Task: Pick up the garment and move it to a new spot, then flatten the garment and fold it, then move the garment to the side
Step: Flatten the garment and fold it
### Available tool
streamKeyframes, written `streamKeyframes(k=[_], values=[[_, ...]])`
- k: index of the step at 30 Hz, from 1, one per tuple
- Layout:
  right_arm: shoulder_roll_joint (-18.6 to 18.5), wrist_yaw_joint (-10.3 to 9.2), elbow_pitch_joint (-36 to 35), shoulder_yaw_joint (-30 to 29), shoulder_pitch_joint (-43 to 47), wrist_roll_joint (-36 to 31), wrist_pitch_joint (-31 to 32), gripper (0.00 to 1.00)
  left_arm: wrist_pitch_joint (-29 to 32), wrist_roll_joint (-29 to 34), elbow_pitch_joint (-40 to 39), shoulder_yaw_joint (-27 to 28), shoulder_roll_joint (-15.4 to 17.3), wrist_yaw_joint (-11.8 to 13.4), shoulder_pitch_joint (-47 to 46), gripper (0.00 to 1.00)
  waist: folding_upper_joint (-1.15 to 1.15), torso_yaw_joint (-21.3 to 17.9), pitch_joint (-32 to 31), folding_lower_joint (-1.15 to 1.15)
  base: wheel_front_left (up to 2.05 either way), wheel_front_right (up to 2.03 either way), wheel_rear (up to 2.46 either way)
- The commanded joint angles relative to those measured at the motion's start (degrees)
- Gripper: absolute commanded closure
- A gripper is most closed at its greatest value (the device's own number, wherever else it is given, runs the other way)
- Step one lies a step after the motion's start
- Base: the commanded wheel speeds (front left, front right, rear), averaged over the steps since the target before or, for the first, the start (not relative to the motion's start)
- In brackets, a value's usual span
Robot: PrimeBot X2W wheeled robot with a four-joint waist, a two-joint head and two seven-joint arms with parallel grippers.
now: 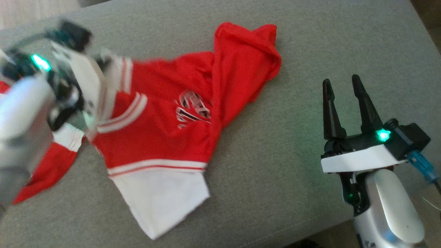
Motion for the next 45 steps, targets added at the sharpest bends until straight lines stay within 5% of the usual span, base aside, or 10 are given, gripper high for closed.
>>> streamKeyframes(k=[1,8,15,16,17,24,34,40,45], values=[[-0.03,-0.04,-1.78,1.4,-1.65,0.51,-0.62,0.0,-2.74,1.89,0.19,3.45,2.43,0.86,-6.37,1.0,0.0,-0.64,0.4,0.0,0.0,0.0,0.0],[-0.03,-0.04,-1.8,2.54,-2.04,1.49,-0.62,0.0,-11.72,8.52,5.7,3.77,1.2,3.02,-15.43,1.0,0.0,-2.71,1.38,0.0,0.0,0.0,0.0],[-0.03,-0.04,-2.25,4.39,-2.72,3.04,-0.62,0.0,-23.32,16.02,12.61,3.55,-0.59,8.69,-24.8,1.0,0.0,-5.01,2.93,0.0,0.0,0.0,0.0],[-0.03,-0.04,-2.32,4.67,-2.82,3.25,-0.62,0.0,-24.52,16.75,13.8,3.41,-0.97,9.48,-25.58,0.66,0.0,-5.22,3.12,0.0,0.0,0.0,0.0],[-0.03,-0.04,-2.38,4.9,-2.92,3.42,-0.62,0.0,-25.12,17.13,15.19,3.32,-1.43,10.12,-26.08,0.0,0.0,-5.37,3.29,0.0,0.0,0.0,0.0],[-0.03,-0.04,-2.69,4.86,-3.59,4.0,-0.62,0.0,-27.88,17.71,22.12,1.84,-4.79,9.19,-26.15,0.0,0.0,-4.46,3.66,0.0,0.0,0.0,0.0],[-0.03,-0.04,-2.69,1.51,-3.7,0.43,-0.62,0.0,-37.43,12.12,25.59,5.53,-9.43,7.25,-21.16,0.0,0.0,2.13,-0.59,0.0,0.0,0.0,0.0],[-0.03,-0.04,-2.81,-1.26,-2.25,-2.12,-0.62,0.0,-40.51,6.15,22.25,10.64,-11.8,5.26,-13.04,0.0,0.0,7.47,-5.18,0.0,0.0,0.0,0.0],[-0.03,-0.04,-2.63,-2.91,0.09,-3.93,-0.62,0.0,-40.79,4.72,11.81,16.31,-11.9,6.85,-1.93,0.0,0.0,12.1,-8.85,0.0,0.0,0.0,0.0]])
